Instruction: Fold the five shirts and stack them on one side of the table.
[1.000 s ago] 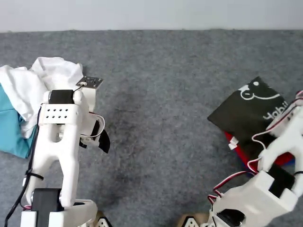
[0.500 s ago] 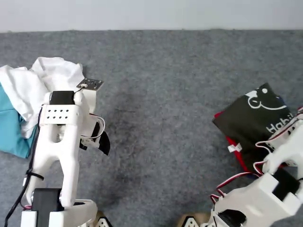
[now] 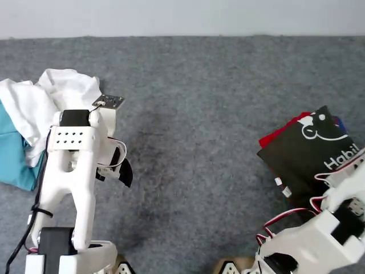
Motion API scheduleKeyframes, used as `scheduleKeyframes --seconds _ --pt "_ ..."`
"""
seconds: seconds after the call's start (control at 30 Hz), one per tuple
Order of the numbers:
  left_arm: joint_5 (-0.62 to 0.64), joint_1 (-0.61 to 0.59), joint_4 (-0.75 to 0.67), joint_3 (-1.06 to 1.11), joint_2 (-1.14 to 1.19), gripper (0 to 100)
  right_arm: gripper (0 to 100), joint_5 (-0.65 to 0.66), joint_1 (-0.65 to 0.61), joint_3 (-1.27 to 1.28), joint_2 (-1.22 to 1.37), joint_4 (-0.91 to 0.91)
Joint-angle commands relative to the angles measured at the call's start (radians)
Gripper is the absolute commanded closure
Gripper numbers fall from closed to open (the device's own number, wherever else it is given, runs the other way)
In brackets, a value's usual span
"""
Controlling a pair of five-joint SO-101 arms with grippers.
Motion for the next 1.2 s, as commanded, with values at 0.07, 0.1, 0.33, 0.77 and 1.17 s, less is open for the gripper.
scheduleKeyframes --seconds 0.07,0.1,0.33,0.77,1.17 --pt "-0.011 0.005 -0.011 0.013 -0.029 76 80.4 0.021 -0.004 -0.152 -0.157 0.053" --pt "-0.011 0.005 -0.018 0.019 -0.029 76 80.4 0.021 -0.018 -0.172 -0.174 0.053" --pt "-0.011 0.005 -0.038 0.038 -0.031 76 80.5 0.02 -0.194 -0.167 -0.191 0.013" --pt "-0.011 0.005 -0.037 0.038 -0.031 76 80.5 0.02 -0.387 -0.143 0.038 -0.499" --pt "-0.011 0.005 -0.037 0.038 -0.031 76 80.3 0.023 -0.383 -0.146 0.061 -0.547"
